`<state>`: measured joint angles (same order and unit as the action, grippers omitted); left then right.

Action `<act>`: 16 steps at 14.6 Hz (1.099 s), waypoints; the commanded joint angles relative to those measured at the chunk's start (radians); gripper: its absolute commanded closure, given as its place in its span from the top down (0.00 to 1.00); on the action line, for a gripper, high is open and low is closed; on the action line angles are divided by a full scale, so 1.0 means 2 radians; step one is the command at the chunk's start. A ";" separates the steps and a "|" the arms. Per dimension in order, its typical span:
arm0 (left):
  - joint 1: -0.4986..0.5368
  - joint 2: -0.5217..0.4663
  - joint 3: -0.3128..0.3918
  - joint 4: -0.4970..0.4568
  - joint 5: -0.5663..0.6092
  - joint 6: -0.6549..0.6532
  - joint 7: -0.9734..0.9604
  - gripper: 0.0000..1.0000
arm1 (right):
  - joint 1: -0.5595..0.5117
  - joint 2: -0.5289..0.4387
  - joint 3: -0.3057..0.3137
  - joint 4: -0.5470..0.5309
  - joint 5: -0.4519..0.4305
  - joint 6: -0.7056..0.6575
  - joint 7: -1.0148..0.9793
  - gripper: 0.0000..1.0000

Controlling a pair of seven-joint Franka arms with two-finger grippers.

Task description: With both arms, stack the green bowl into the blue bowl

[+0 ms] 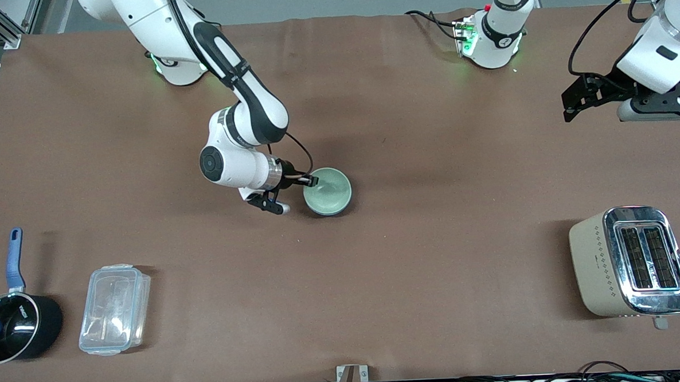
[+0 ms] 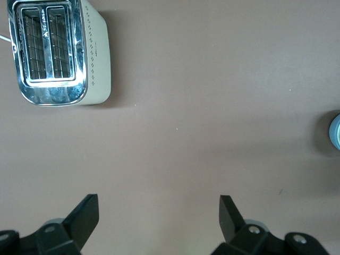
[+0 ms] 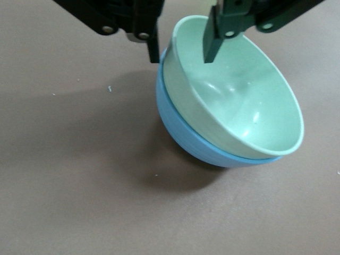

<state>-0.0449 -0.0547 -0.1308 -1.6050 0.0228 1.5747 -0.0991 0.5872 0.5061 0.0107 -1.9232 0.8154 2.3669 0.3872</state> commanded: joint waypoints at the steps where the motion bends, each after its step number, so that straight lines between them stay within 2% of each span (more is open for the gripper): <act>1: -0.002 -0.012 0.000 -0.014 -0.004 0.010 -0.004 1.00 | -0.003 -0.033 -0.009 -0.001 0.009 -0.002 0.004 0.74; 3: -0.002 -0.012 0.001 -0.014 -0.004 0.009 -0.003 1.00 | -0.013 -0.065 -0.023 -0.006 0.004 -0.003 0.002 0.95; 4: -0.001 -0.012 0.001 -0.014 -0.005 0.006 -0.006 1.00 | -0.020 -0.084 -0.036 -0.008 0.003 -0.007 -0.001 1.00; 6: 0.000 -0.010 0.002 -0.010 -0.003 0.006 -0.003 1.00 | -0.040 -0.121 -0.060 -0.023 -0.013 -0.036 -0.013 1.00; 7: 0.000 -0.010 0.002 -0.009 -0.002 0.006 -0.003 1.00 | -0.053 -0.133 -0.068 -0.035 -0.035 -0.041 -0.029 1.00; 9: -0.001 -0.010 0.002 -0.007 -0.002 0.006 0.003 1.00 | -0.089 -0.152 -0.074 -0.064 -0.080 -0.037 -0.060 1.00; 16: 0.001 -0.004 0.004 0.003 -0.001 0.003 0.004 1.00 | -0.221 -0.208 -0.074 -0.114 -0.119 -0.044 -0.167 1.00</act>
<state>-0.0455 -0.0562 -0.1272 -1.6019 0.0228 1.5800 -0.1008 0.2130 0.1698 -0.1543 -2.0762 0.6132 2.2803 0.1096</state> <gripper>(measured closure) 0.000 0.000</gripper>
